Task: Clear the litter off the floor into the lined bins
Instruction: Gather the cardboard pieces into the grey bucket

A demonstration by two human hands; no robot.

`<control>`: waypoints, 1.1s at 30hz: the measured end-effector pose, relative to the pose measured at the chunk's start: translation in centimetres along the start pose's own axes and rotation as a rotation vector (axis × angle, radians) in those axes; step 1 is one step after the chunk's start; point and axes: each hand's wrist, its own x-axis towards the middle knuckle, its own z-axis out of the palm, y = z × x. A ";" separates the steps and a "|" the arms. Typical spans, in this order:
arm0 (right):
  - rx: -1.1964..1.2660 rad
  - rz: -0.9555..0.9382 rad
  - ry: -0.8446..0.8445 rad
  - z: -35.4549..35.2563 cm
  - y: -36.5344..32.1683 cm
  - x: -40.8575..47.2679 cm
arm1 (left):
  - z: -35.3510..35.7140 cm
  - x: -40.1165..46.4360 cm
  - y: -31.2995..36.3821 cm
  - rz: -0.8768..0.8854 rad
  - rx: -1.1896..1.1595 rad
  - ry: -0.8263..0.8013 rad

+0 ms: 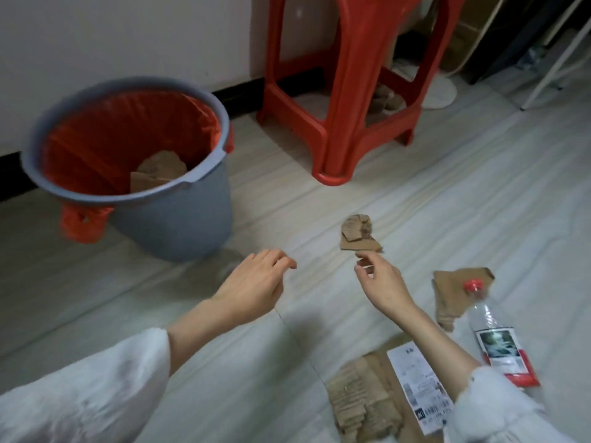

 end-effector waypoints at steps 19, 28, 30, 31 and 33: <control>-0.577 -0.030 -0.280 4.5 9.8 8.5 | 12.9 1.4 8.5 -0.278 -0.684 -0.759; -0.508 -0.271 -0.181 5.3 8.3 3.4 | 11.6 2.6 4.3 -0.355 -0.594 -0.629; -0.475 -0.282 -0.173 5.8 7.6 2.4 | 11.2 2.0 2.4 -0.391 -0.465 -0.578; -0.468 -0.287 -0.156 6.1 7.3 2.1 | 11.1 1.7 1.5 -0.434 -0.418 -0.553; -0.439 -0.267 -0.061 6.7 6.2 1.8 | 10.4 0.8 -0.2 -0.523 -0.361 -0.501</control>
